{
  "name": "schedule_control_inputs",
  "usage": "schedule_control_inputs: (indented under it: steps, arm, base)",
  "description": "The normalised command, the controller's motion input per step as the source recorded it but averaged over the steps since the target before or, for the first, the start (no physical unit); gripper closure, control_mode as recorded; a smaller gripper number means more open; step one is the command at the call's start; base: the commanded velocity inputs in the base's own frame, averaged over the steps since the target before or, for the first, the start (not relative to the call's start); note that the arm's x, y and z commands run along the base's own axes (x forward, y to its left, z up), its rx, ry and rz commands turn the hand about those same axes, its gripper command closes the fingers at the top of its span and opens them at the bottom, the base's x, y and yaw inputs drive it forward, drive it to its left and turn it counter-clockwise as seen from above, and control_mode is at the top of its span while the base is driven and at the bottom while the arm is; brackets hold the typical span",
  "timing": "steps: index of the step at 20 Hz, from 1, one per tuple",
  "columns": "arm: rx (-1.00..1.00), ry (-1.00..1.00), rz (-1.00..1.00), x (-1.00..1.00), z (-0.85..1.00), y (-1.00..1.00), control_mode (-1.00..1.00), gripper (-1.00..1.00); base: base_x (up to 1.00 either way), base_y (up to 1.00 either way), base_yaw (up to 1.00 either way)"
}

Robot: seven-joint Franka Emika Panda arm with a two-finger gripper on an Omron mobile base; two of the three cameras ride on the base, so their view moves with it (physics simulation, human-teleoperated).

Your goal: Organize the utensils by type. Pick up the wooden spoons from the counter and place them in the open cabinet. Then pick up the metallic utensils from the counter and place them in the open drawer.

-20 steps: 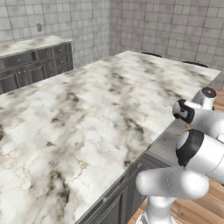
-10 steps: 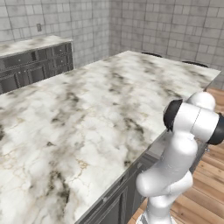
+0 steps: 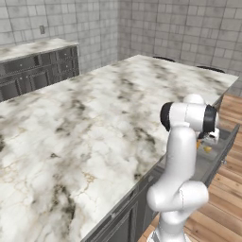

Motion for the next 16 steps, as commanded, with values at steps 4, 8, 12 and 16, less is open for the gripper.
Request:
schedule_control_inputs:
  steps: [4, 8, 12, 16]
  arm:
    - [0.03, 0.09, 0.00, 0.41, -0.68, -0.11, -1.00, 1.00]
    - [0.02, 0.06, 0.00, 0.22, -0.71, -0.19, -1.00, 1.00]
    - [0.00, 0.07, 0.00, 0.33, -0.58, -0.02, -1.00, 1.00]
    - [0.00, 0.04, 0.00, 0.42, -0.57, 0.00, -1.00, 1.00]
  base:
    - [0.00, 0.00, 0.00]
    - [0.00, 0.00, 0.00]
    - [0.00, 0.00, 0.00]
    - [0.00, 0.00, 0.00]
